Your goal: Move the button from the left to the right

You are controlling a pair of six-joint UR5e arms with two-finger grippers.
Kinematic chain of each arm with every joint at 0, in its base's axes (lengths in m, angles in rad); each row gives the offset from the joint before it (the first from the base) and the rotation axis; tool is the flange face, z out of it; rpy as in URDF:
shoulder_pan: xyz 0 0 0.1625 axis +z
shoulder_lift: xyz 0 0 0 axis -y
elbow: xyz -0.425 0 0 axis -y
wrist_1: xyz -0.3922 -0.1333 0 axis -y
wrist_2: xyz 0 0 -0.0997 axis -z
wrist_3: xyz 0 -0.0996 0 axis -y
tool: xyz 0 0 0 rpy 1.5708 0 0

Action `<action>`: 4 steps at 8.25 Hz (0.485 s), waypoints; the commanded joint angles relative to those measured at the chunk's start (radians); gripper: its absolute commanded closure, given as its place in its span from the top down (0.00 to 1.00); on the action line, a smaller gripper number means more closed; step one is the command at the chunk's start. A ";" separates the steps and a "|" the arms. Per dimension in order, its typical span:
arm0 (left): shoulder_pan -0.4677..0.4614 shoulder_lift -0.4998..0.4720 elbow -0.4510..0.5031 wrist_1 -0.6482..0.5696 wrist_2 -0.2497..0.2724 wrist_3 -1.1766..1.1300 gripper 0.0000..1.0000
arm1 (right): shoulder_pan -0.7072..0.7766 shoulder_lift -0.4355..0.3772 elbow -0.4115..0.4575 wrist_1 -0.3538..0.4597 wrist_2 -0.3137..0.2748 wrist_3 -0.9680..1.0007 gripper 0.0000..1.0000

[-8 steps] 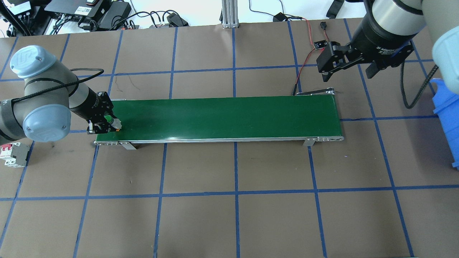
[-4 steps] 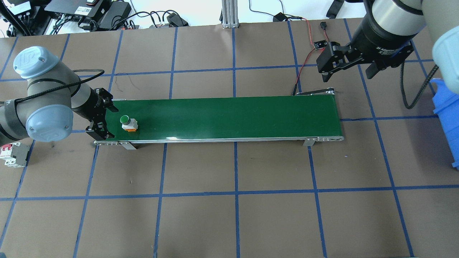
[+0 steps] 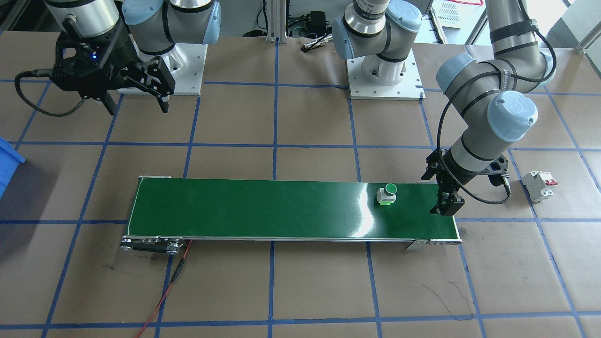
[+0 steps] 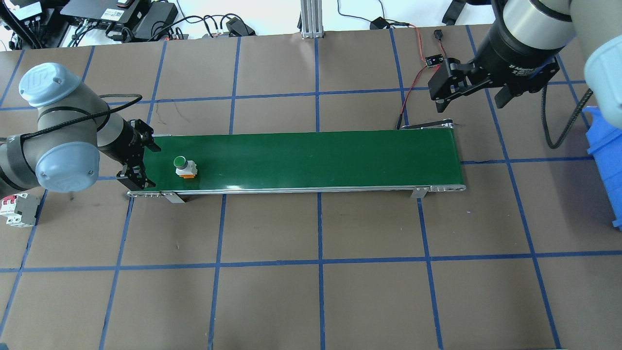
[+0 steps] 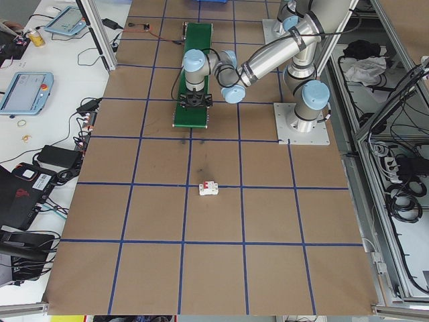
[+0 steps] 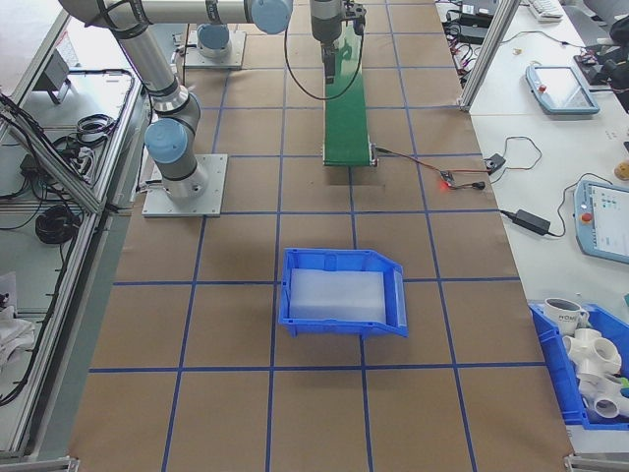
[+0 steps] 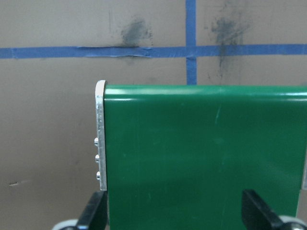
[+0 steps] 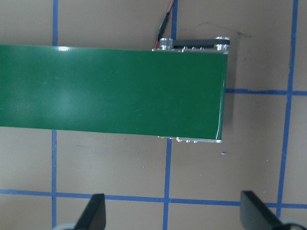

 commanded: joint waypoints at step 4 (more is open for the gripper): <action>-0.052 0.101 0.011 -0.011 0.000 0.514 1.00 | 0.002 0.184 0.107 -0.149 0.001 0.011 1.00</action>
